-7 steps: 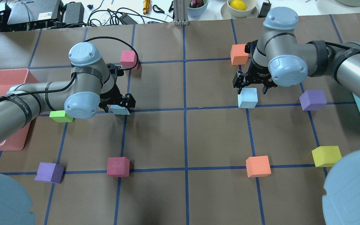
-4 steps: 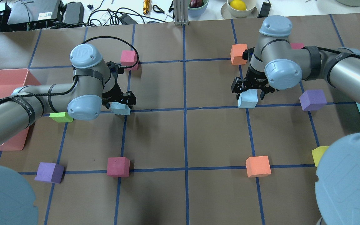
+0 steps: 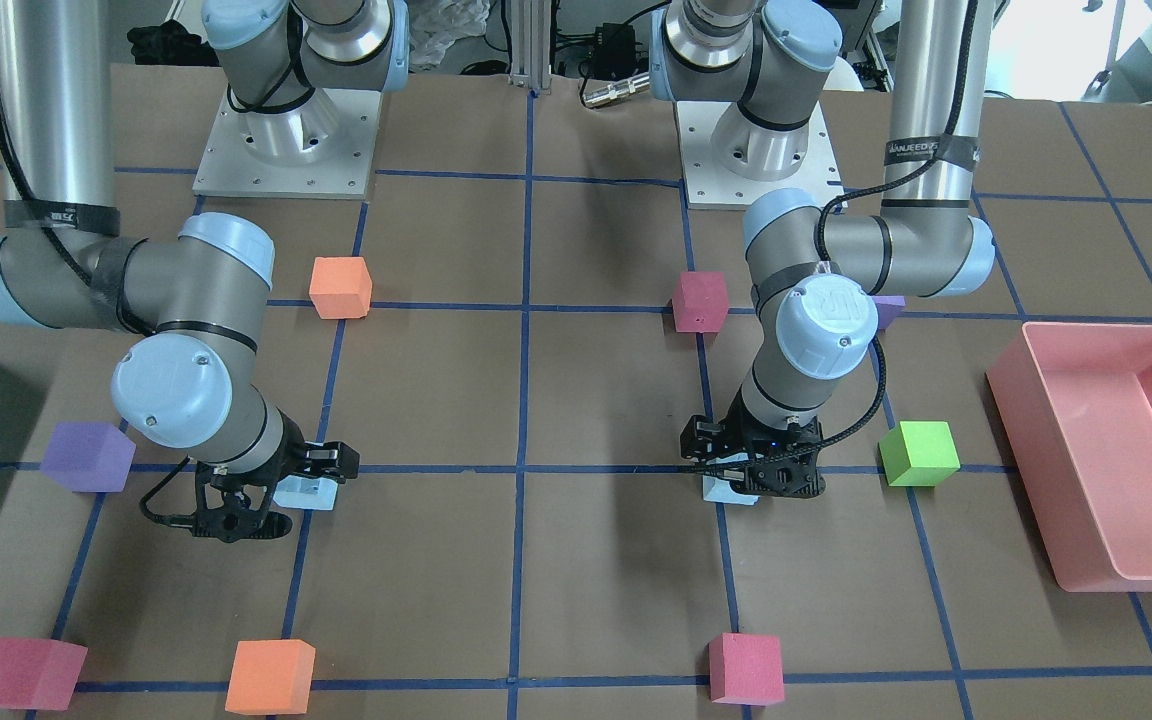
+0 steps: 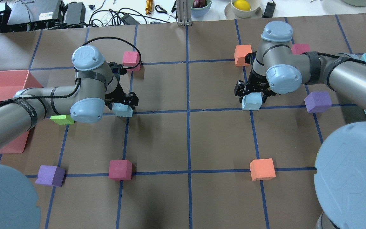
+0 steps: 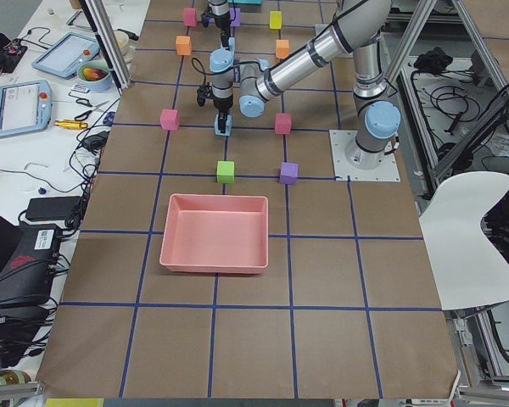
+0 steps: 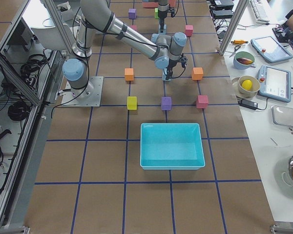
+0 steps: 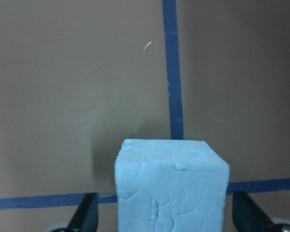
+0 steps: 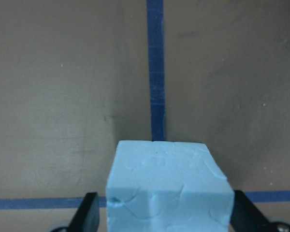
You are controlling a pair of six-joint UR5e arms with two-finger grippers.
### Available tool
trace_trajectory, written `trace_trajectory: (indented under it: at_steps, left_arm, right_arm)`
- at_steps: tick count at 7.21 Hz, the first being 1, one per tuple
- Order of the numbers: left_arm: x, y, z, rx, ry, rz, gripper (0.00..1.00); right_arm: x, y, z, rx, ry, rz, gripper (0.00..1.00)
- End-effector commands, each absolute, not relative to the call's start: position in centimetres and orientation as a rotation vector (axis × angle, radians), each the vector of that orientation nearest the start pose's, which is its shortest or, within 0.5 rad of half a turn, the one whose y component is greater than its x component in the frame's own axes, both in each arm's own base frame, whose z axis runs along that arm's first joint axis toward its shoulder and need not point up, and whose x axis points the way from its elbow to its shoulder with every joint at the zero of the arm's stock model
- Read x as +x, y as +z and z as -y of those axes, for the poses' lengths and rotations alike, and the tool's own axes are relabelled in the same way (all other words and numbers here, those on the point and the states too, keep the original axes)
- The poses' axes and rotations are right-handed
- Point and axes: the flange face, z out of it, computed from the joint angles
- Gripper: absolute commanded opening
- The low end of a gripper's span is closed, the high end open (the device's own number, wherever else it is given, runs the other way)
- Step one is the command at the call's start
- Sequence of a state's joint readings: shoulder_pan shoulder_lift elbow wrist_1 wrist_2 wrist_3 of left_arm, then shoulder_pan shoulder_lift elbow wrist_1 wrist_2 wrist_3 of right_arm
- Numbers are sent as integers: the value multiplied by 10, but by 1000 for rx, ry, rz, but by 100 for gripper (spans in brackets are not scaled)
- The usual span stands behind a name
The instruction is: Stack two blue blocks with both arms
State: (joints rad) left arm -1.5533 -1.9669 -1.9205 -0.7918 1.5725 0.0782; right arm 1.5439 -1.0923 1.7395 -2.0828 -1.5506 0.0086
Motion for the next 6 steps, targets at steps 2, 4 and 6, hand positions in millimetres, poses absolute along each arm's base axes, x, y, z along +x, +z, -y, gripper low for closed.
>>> trace_trajectory:
  at_steps: [2, 4, 6]
  left_arm:
    - [-124, 193, 558, 99, -55, -3138, 42]
    - [-125, 195, 559, 104, -65, -3137, 15]
    - [-129, 201, 557, 111, -74, -3135, 3]
  right_arm:
    - [119, 194, 600, 64, 201, -3114, 0]
    - [119, 217, 609, 90, 142, -3117, 0]
    - [159, 274, 636, 185, 65, -3061, 0]
